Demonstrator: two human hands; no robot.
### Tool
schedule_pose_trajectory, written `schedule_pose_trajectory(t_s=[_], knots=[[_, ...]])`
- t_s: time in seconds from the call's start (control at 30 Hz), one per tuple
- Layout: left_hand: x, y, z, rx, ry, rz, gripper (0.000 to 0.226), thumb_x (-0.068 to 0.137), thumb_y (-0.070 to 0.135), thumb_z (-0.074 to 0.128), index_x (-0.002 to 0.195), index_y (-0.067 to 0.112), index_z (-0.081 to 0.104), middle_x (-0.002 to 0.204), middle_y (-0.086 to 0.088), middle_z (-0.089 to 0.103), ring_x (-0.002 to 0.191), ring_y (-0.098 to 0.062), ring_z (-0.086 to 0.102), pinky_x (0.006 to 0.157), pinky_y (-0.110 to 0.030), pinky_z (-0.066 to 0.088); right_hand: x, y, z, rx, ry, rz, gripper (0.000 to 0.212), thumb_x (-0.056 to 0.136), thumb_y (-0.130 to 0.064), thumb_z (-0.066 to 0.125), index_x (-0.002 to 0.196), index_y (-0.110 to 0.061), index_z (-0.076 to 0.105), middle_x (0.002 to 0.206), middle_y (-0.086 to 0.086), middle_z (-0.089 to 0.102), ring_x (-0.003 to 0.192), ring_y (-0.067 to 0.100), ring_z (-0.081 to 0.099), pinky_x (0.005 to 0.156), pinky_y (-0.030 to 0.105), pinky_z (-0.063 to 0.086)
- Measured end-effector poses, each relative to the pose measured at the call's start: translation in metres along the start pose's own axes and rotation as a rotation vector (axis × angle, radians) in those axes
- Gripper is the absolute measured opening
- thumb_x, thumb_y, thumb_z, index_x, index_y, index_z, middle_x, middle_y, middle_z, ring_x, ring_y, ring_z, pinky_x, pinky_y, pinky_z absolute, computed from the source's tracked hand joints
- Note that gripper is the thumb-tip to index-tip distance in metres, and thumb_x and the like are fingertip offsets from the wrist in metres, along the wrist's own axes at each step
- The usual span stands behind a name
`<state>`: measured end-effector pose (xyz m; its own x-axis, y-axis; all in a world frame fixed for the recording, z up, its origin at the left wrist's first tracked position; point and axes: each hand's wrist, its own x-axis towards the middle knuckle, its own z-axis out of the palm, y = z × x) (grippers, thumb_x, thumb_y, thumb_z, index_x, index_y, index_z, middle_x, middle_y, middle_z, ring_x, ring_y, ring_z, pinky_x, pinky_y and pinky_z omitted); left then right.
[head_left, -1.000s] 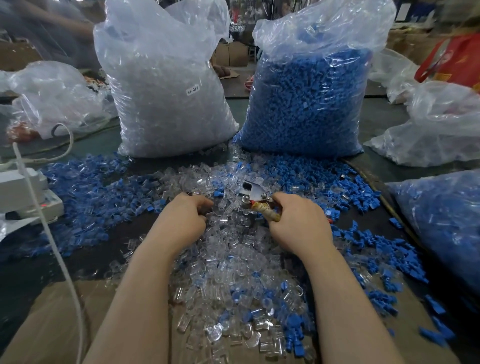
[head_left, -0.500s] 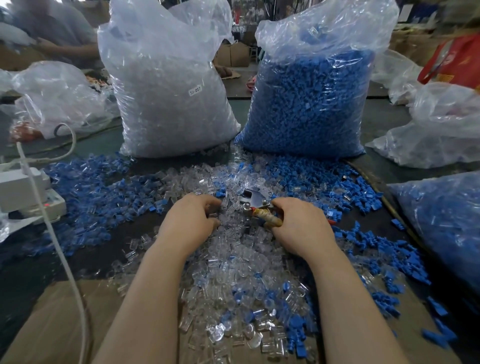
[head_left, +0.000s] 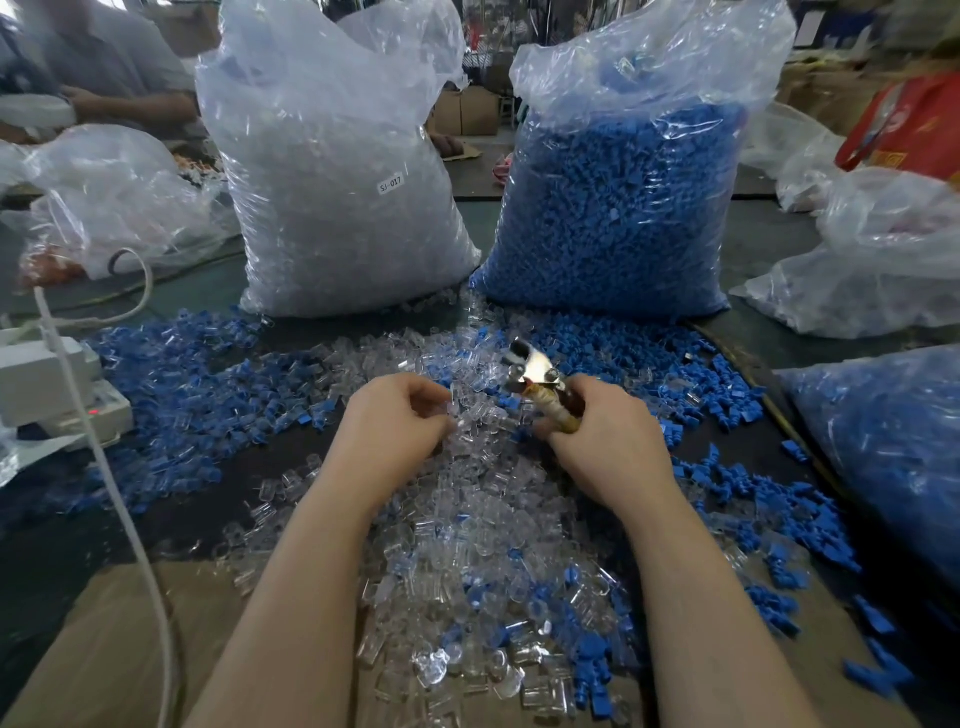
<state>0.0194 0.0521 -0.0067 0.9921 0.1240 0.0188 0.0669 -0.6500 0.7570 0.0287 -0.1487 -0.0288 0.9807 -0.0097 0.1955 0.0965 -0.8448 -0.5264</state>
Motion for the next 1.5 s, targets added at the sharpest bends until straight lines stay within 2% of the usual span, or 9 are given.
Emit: schedule_pose_trajectory(t_s=[0.17,0.27,0.37,0.47,0.6,0.83,1.1,1.37,1.5], knots=[[-0.009,0.018,-0.001,-0.303,0.067,-0.032,0.011,0.077,0.021,0.083,0.081,0.022,0.073,0.072,0.002,0.074,0.069,-0.018,0.072,0.065,-0.035,0.062,-0.002,-0.004,-0.008,0.352,0.071,0.044,0.021,0.081,-0.035,0.077,0.095,-0.024,0.066,0.082,-0.009,0.067,0.08,0.02,0.063,0.073,0.038,0.053],[-0.012,0.027,0.001,-0.497,0.045,-0.069,0.011,0.077,0.015,0.082,0.083,0.015,0.074,0.071,-0.002,0.075,0.066,-0.013,0.072,0.058,-0.027,0.057,-0.004,-0.007,-0.011,0.522,0.075,0.006,0.014,0.083,-0.025,0.077,0.095,-0.024,0.07,0.084,-0.006,0.071,0.08,0.016,0.066,0.074,0.037,0.056],[-0.015,0.034,0.004,-0.636,0.007,-0.095,0.011,0.079,0.009,0.079,0.087,0.009,0.073,0.075,-0.005,0.076,0.069,-0.012,0.073,0.056,-0.017,0.053,-0.007,-0.01,-0.014,0.667,0.091,-0.075,0.013,0.087,-0.012,0.073,0.087,-0.025,0.069,0.073,-0.013,0.069,0.069,0.001,0.063,0.062,0.015,0.05],[-0.016,0.04,0.01,-0.689,-0.006,-0.096,0.009,0.08,0.005,0.077,0.087,0.007,0.072,0.075,-0.01,0.076,0.07,-0.016,0.074,0.059,-0.019,0.056,-0.007,-0.012,-0.016,0.734,0.085,-0.101,0.014,0.089,-0.01,0.071,0.089,-0.024,0.069,0.073,-0.024,0.068,0.07,-0.004,0.063,0.064,0.011,0.048],[-0.019,0.044,0.017,-0.699,-0.002,-0.079,0.008,0.081,0.003,0.076,0.087,0.004,0.072,0.074,-0.011,0.075,0.068,-0.015,0.074,0.057,-0.018,0.055,-0.008,-0.014,-0.015,0.737,0.109,-0.122,0.015,0.086,-0.011,0.074,0.087,-0.023,0.065,0.073,-0.02,0.067,0.066,-0.003,0.06,0.061,0.013,0.046],[-0.021,0.048,0.021,-0.578,0.065,-0.032,0.009,0.079,0.006,0.078,0.078,0.014,0.074,0.069,-0.004,0.075,0.068,-0.013,0.074,0.06,-0.022,0.057,-0.009,-0.015,-0.012,0.657,0.169,-0.11,0.012,0.083,-0.017,0.075,0.088,-0.018,0.064,0.078,-0.002,0.067,0.074,0.02,0.063,0.067,0.041,0.054],[-0.021,0.05,0.028,-0.418,0.126,0.064,0.011,0.076,0.009,0.08,0.076,0.02,0.077,0.064,0.005,0.072,0.058,-0.003,0.066,0.059,-0.024,0.054,-0.008,-0.014,-0.009,0.618,0.169,-0.091,0.019,0.083,-0.018,0.075,0.082,-0.029,0.06,0.074,-0.019,0.063,0.062,0.0,0.056,0.052,0.015,0.041],[-0.021,0.048,0.032,-0.339,0.166,0.124,0.013,0.077,0.013,0.08,0.077,0.026,0.077,0.067,0.013,0.072,0.065,0.001,0.067,0.059,-0.013,0.052,-0.01,-0.011,-0.011,0.623,0.139,-0.126,0.008,0.085,-0.016,0.071,0.09,-0.02,0.066,0.075,-0.006,0.067,0.069,0.013,0.061,0.062,0.041,0.052],[-0.021,0.046,0.033,-0.342,0.194,0.114,0.011,0.076,0.022,0.083,0.072,0.027,0.074,0.067,0.015,0.071,0.064,0.001,0.067,0.061,-0.018,0.055,-0.01,-0.011,-0.01,0.626,0.116,-0.138,0.009,0.083,-0.014,0.067,0.091,-0.019,0.066,0.074,-0.004,0.066,0.069,0.016,0.061,0.063,0.042,0.051]])
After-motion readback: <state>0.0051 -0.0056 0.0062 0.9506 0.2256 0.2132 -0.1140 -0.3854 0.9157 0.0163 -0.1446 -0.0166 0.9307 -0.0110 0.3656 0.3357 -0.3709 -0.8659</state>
